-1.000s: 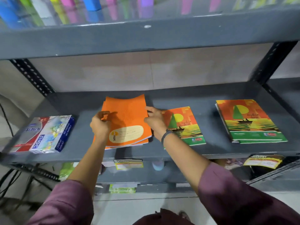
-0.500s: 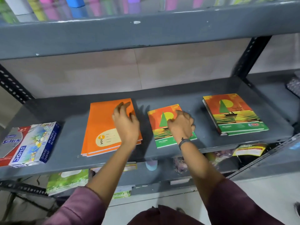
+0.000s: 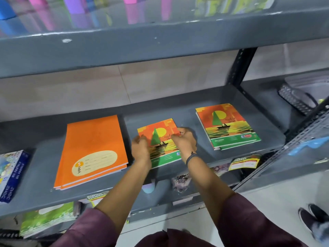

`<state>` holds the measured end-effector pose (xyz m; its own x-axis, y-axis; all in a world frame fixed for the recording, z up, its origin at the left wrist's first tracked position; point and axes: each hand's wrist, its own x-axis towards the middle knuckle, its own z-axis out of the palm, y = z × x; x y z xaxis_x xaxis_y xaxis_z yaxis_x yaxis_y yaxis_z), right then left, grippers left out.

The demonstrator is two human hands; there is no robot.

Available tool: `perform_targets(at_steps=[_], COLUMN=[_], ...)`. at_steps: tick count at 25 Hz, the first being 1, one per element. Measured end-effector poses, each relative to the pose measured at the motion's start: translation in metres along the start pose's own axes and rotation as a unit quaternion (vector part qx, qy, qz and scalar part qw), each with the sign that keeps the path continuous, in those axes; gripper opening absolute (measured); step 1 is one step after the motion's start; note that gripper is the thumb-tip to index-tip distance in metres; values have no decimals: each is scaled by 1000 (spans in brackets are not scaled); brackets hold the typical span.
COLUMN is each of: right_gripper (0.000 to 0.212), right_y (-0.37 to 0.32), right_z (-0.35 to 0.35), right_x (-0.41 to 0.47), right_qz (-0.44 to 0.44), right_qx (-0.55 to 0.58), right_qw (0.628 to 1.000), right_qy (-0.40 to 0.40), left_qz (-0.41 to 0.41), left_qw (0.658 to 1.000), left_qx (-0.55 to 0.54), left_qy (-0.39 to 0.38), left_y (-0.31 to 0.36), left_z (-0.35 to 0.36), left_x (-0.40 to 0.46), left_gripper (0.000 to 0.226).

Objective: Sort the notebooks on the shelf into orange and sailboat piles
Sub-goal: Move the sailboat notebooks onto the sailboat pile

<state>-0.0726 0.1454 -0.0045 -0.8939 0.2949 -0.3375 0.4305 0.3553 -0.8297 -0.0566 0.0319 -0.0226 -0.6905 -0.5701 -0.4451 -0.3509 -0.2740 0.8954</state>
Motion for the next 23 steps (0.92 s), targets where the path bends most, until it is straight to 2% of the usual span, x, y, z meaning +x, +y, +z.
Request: perform_targets(at_steps=[2,4,5,8,9,12,15,17,20,21,22,23], right_gripper=[27,9,9,14,17,28,32,33,21,23,35,51], right_y=[-5,-14,-20,-29,-28,-6,19,28,31,32,36,39], right_z=[-8,-26,-40,-97,-116,-158,-177,-190,-218,-225,-230,-228], right_x=[11,19,23,46,56,84,102,116,134,138,144,145], right_qz=[4,-13,-25,-57,-58,-14,19,3,-24,-12,5,44], right_qx=[35,55,56,28,14,0,-11,1,98,119,140,167], right_qw=[999,998,997,994,993,992,996,999,995,993,990,984], right_qy=[2,25,39,83,99,123,83,46,25,19,4,-53], left_qz=[-34,-49,-54,-9,6,8,11,29,26,-2,-35,-61], left_qw=[997,992,990,984,983,975,978,984,988,986,979,970], left_qx=[-72,-107,-113,-133,-130,-116,-86,-71,-104,-121,-135,-138], left_qy=[-4,-44,-59,-116,-132,-192,-188,-162,-109,-118,-150,-191], left_y=[4,4,7,28,31,26,3,-8,-12,-12,-10,-8], left_z=[5,19,30,77,94,138,161,165,160,160,161,164], left_x=[3,12,10,-29,-42,-72,-76,-74,-64,-59,-58,-60], left_gripper=[16,18,23,8,11,16,14,14,12,18,24,32])
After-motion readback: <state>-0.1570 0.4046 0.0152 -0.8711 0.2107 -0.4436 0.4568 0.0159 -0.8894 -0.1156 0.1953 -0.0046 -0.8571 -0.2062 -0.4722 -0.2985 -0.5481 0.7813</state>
